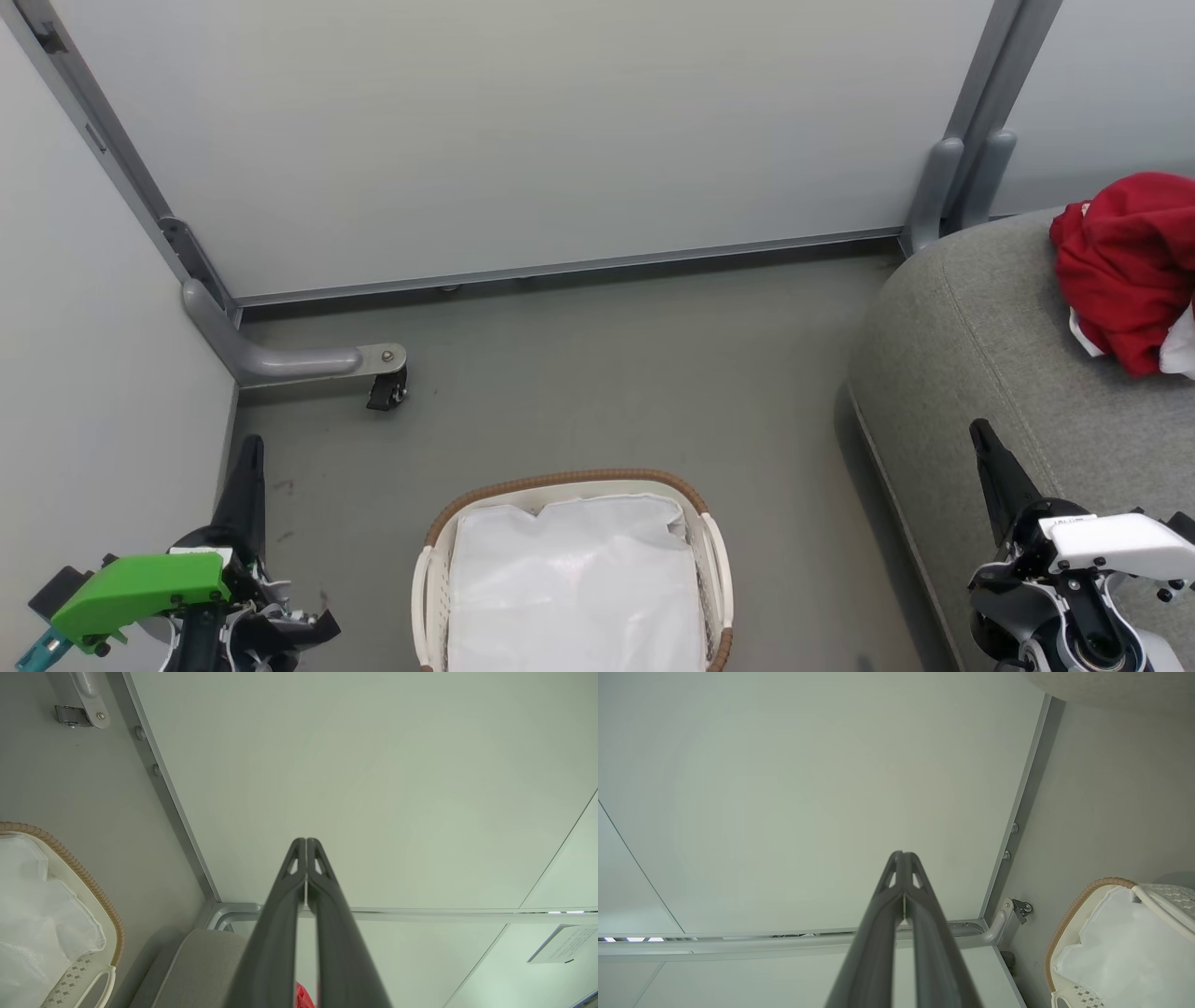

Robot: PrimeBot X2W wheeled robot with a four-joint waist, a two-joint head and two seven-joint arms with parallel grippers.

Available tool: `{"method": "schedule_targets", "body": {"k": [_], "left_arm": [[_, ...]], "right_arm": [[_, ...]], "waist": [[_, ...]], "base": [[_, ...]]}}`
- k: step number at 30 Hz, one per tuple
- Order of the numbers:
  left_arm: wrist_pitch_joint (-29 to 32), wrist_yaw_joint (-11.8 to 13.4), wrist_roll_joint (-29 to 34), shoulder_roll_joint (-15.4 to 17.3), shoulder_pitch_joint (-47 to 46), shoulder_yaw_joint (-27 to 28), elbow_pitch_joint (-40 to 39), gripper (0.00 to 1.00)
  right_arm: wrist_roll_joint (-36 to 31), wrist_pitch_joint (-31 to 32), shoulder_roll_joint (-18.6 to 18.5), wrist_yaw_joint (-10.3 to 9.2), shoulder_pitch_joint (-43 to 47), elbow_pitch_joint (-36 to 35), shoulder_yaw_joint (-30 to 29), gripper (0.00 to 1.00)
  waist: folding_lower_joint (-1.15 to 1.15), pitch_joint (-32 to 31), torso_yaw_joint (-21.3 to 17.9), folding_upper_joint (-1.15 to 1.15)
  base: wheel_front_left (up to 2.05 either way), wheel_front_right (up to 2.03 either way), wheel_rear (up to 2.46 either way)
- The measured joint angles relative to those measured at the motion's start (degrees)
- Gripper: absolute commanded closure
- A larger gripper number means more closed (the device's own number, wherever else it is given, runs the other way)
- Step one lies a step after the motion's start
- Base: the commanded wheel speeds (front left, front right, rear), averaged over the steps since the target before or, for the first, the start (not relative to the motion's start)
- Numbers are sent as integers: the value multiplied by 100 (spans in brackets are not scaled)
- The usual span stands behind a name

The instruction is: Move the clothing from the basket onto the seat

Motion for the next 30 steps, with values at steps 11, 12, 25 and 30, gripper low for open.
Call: {"method": "schedule_targets", "body": {"k": [11, 12, 25, 30], "left_arm": [[0, 0, 0, 0, 0, 0, 0, 100], [0, 0, 0, 0, 0, 0, 0, 100], [0, 0, 0, 0, -1, 0, -1, 100], [0, 0, 0, 0, -1, 0, -1, 100]], "right_arm": [[0, 0, 0, 0, -1, -1, 0, 100], [1, 0, 0, 1, -1, -1, 0, 100], [0, 0, 0, 0, -1, -1, -1, 100], [0, 0, 0, 0, -1, -1, -1, 100]], "waist": [[0, 0, 0, 0], [0, 0, 0, 0], [0, 0, 0, 0], [0, 0, 0, 0]], "base": [[0, 0, 0], [0, 0, 0], [0, 0, 0], [0, 0, 0]]}}
